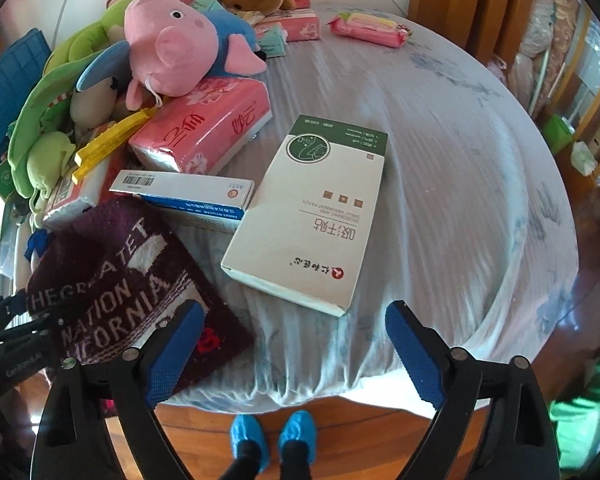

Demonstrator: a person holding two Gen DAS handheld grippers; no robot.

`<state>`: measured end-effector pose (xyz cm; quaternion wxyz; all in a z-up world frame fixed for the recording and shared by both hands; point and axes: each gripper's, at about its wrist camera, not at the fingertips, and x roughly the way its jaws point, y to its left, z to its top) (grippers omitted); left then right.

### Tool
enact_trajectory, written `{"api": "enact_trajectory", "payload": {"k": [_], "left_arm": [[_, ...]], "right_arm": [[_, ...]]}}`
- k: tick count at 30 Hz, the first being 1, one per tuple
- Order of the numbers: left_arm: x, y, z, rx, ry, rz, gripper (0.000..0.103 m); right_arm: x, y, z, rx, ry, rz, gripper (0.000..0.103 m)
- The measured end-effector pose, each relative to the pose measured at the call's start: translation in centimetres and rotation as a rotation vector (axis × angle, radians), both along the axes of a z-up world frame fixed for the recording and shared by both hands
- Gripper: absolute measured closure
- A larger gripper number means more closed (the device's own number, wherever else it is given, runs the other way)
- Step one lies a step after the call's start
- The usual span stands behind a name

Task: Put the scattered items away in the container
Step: 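Grasp the maroon beanie with the left tool while the right tool grasps the white box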

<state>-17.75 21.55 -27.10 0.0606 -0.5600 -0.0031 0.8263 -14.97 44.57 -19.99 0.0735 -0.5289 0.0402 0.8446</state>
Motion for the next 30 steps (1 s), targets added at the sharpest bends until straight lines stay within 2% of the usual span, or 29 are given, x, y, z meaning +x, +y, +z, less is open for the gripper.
{"api": "enact_trajectory", "payload": {"k": [2,3,4,5,6,7,9,11,15,16,18,22,23,25,26,27,30], "left_arm": [[-0.3,-0.6,0.0,0.060,0.019,0.025,0.019],[-0.5,-0.7,0.3,0.072,0.027,0.025,0.033],[-0.5,-0.6,0.8,0.089,0.037,0.018,0.060],[-0.6,-0.7,1.2,0.097,0.039,0.022,0.068],[-0.6,-1.0,1.8,0.087,0.047,0.033,0.082],[-0.7,-1.5,2.5,0.090,0.052,0.042,0.087],[-0.6,-3.0,4.6,0.133,0.079,0.078,0.090],[0.0,-4.0,7.9,0.159,0.151,0.086,0.090],[0.6,-4.2,13.7,0.096,0.307,0.091,0.090],[0.3,-3.9,14.3,0.065,0.329,0.088,0.090],[-0.2,-3.5,14.2,-0.001,0.315,0.094,0.090],[-1.7,-2.8,11.4,-0.035,0.243,0.124,0.090],[-1.9,-2.3,10.4,-0.043,0.234,0.130,0.090],[-2.0,-2.3,10.2,-0.046,0.232,0.138,0.090],[-2.0,-2.2,10.2,-0.048,0.234,0.143,0.090],[-2.1,-2.3,10.4,-0.049,0.236,0.149,0.090],[-1.9,-2.5,11.0,-0.046,0.248,0.162,0.090]], "right_arm": [[-0.5,-0.5,0.2,0.008,0.003,0.024,0.016],[-0.7,-0.8,0.2,0.013,0.005,0.039,0.023],[-0.9,-1.2,0.3,0.017,0.007,0.055,0.030],[-1.2,-1.6,0.4,0.022,0.009,0.074,0.033],[-1.5,-1.9,0.4,0.028,0.010,0.095,0.038],[-2.0,-2.2,0.5,0.033,0.012,0.118,0.041],[-3.1,-2.7,0.8,0.043,0.019,0.160,0.041],[-4.3,-3.5,1.1,0.061,0.025,0.210,0.041],[-6.6,-4.9,1.1,0.104,0.023,0.301,0.037],[-7.2,-5.2,0.8,0.111,0.014,0.328,0.033],[-8.3,-6.0,0.1,0.130,-0.003,0.372,0.029],[-10.1,-7.3,-1.7,0.152,-0.048,0.439,0.030],[-10.4,-7.4,-2.3,0.149,-0.067,0.447,0.034],[-10.9,-7.6,-3.3,0.159,-0.101,0.454,0.062],[-11.0,-7.6,-3.6,0.150,-0.115,0.459,0.062],[-11.0,-7.6,-3.8,0.134,-0.125,0.466,0.070],[-10.5,-7.6,-3.5,0.103,-0.127,0.469,0.075]]}}
